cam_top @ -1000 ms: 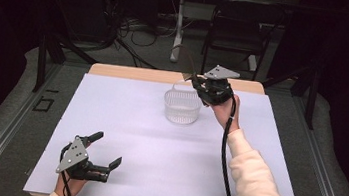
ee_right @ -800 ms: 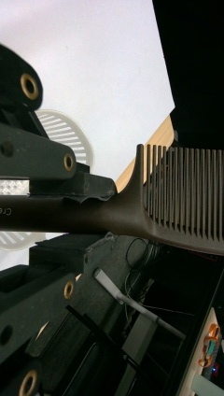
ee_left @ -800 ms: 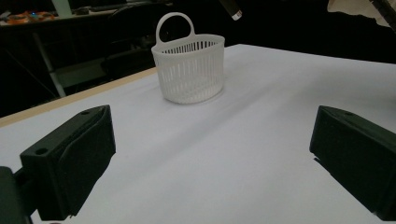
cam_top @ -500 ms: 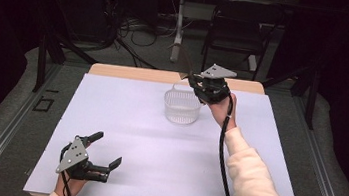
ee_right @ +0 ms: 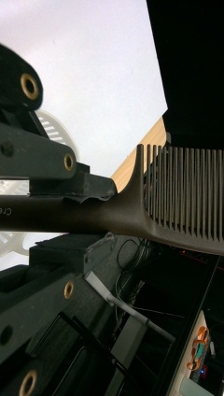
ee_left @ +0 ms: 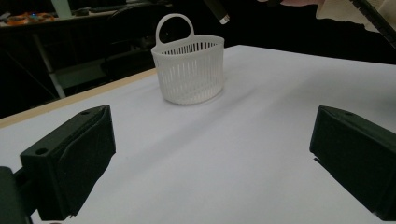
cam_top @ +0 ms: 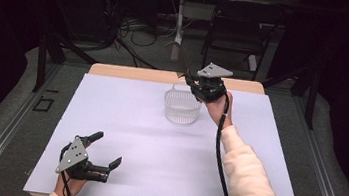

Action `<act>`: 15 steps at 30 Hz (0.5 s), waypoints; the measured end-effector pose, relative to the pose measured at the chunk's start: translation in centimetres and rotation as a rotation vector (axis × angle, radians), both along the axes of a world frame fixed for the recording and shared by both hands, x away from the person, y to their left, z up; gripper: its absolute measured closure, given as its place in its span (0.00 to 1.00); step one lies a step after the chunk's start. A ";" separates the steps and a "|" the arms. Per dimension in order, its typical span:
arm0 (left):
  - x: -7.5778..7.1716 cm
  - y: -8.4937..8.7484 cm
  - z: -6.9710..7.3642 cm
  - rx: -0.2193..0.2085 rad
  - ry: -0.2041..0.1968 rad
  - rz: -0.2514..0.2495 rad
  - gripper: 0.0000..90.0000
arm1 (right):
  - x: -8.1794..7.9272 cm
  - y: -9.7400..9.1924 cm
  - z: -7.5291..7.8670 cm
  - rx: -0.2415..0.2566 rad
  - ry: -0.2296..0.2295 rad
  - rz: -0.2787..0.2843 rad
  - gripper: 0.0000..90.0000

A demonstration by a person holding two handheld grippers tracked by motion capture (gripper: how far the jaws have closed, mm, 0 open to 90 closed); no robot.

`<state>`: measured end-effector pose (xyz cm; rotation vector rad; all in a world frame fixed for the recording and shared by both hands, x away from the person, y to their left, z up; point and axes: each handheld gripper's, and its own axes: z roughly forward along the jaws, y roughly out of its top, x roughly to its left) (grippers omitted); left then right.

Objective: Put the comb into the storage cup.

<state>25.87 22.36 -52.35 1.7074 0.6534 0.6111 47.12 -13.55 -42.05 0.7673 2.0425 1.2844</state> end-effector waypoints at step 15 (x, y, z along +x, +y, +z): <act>0.0 0.0 0.0 -0.001 0.000 0.000 0.00 | 0.7 0.6 -0.9 0.006 -0.004 -0.013 0.81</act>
